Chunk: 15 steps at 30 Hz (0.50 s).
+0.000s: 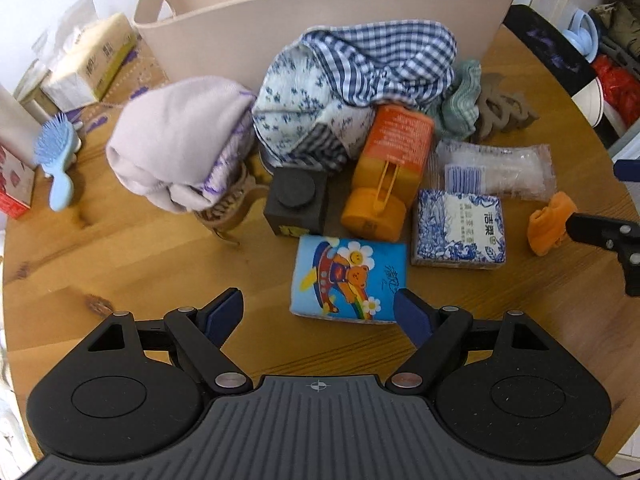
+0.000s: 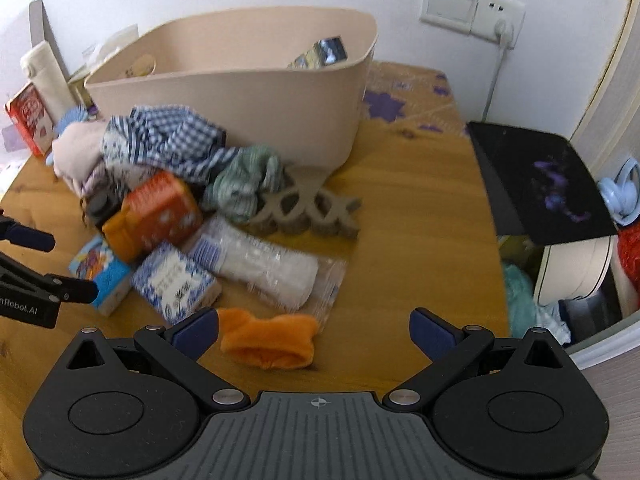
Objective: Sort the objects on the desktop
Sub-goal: 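Grasp the blue cartoon tissue pack with left tool while right tool grasps orange cloth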
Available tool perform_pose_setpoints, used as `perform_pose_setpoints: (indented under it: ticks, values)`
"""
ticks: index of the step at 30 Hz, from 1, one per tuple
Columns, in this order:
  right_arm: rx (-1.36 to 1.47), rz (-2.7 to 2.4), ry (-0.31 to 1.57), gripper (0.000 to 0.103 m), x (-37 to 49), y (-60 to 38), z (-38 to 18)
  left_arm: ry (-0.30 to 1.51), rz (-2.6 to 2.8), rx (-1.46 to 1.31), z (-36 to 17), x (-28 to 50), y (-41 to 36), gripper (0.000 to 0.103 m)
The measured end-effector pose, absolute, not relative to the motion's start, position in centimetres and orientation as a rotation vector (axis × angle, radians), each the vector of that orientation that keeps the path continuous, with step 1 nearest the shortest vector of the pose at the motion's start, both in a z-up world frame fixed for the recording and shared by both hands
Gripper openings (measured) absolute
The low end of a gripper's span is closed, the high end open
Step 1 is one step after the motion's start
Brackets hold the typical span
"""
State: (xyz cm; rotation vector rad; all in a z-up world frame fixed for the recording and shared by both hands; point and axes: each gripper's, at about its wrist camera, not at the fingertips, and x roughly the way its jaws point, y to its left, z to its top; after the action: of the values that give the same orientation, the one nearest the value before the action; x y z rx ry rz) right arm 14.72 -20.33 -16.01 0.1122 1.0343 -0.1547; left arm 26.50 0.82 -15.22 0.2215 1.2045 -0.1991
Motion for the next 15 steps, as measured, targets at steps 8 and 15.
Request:
perform_pose_setpoints:
  ticks: [8, 15]
  values:
    - [0.115, -0.155, 1.069, 0.103, 15.1, -19.9, -17.7, 1.210, -0.218, 0.146, -15.8, 27.0, 0.8, 0.086]
    - [0.090, -0.146, 1.081, 0.103, 15.5, -19.2, -18.8, 1.229, -0.228, 0.154, -16.8, 27.2, -0.1, 0.085]
